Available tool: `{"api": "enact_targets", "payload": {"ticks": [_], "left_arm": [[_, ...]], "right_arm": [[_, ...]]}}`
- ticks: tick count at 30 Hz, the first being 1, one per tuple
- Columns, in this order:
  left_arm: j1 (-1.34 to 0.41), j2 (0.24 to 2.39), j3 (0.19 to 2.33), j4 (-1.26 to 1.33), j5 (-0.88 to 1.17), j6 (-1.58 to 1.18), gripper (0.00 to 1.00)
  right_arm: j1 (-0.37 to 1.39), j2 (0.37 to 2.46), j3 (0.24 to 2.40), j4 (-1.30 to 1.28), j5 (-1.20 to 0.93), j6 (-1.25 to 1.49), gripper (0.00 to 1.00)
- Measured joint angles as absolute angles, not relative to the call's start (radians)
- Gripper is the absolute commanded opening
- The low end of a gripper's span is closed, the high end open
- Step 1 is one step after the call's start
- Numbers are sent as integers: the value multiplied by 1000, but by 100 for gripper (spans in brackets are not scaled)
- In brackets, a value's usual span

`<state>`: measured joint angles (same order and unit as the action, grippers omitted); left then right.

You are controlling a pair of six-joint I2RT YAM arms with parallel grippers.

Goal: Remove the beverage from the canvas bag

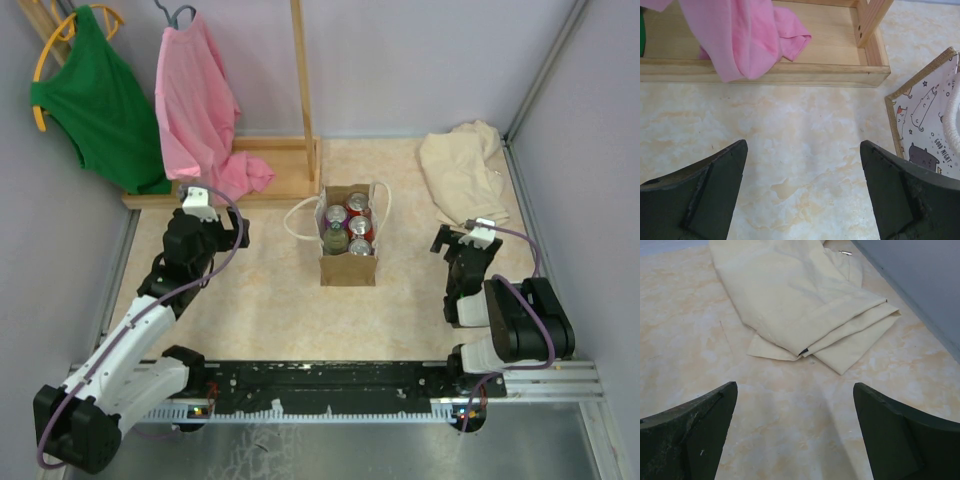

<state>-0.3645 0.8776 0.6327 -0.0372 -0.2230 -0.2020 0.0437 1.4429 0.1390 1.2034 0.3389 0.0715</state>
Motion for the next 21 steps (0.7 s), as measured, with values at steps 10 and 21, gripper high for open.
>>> {"api": "enact_targets", "payload": {"ticks": [10,21], "left_arm": [[-364,885,633,-38,-228,-206,100],[-435,1048,760,-38,-47,-153,100]], "right_arm": [[44,1443,139,1203,339,71,99],[44,1443,139,1203,339,71,99]]}}
